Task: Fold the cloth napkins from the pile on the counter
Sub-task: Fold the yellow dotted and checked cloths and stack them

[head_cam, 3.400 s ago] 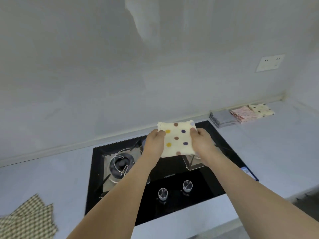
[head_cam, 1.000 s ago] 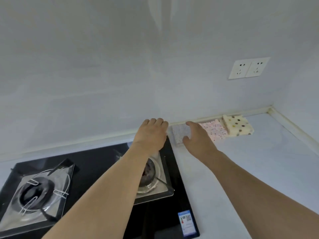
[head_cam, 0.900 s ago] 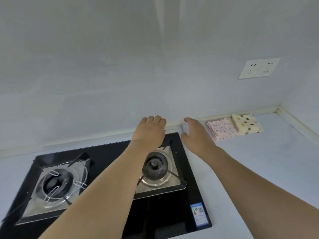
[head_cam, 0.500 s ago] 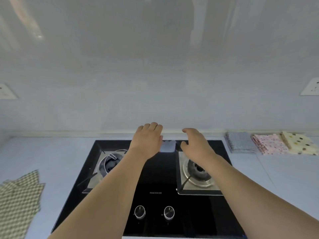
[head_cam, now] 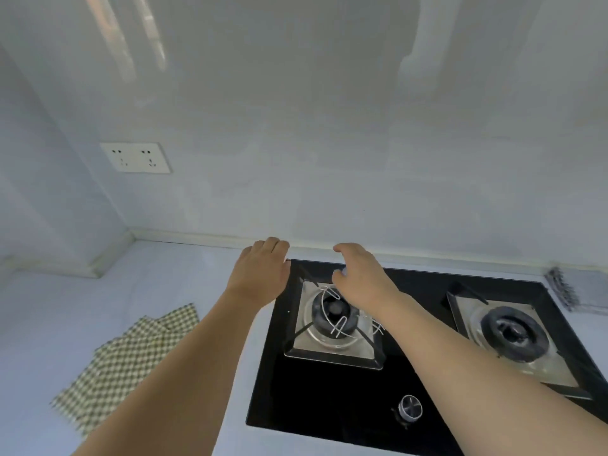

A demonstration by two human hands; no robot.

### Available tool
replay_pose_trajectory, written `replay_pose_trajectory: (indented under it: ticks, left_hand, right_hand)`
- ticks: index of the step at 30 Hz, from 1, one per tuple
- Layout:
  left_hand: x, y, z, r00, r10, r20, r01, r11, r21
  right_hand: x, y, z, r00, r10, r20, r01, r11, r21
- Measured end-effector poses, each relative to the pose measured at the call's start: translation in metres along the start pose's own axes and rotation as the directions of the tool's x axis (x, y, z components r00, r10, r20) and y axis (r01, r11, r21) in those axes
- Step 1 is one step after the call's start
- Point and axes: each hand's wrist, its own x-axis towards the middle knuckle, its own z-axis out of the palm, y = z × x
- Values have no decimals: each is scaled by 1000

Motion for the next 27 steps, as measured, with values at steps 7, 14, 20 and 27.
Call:
replay_pose_trajectory:
  ticks: [7,14,20,27]
  left_hand:
    - [-57,-94,11,987,-143,72,146,989,-28]
    - [-129,-205,47,940,-257,226,287,951,-114]
    - [-194,-266,109,876,-313,367,392,906,-163]
    - [-233,-302,194,940,-239,243,285,943,-174]
  right_hand:
    - [17,-61,71,994,-74,86,74,997,3]
    - [25,-144,176,960,-107,260,126,990,-58]
    - [24,-175,277,899,-113,423,153,986,-62]
    - [38,-136,369,899,-165,406,255,950,-180]
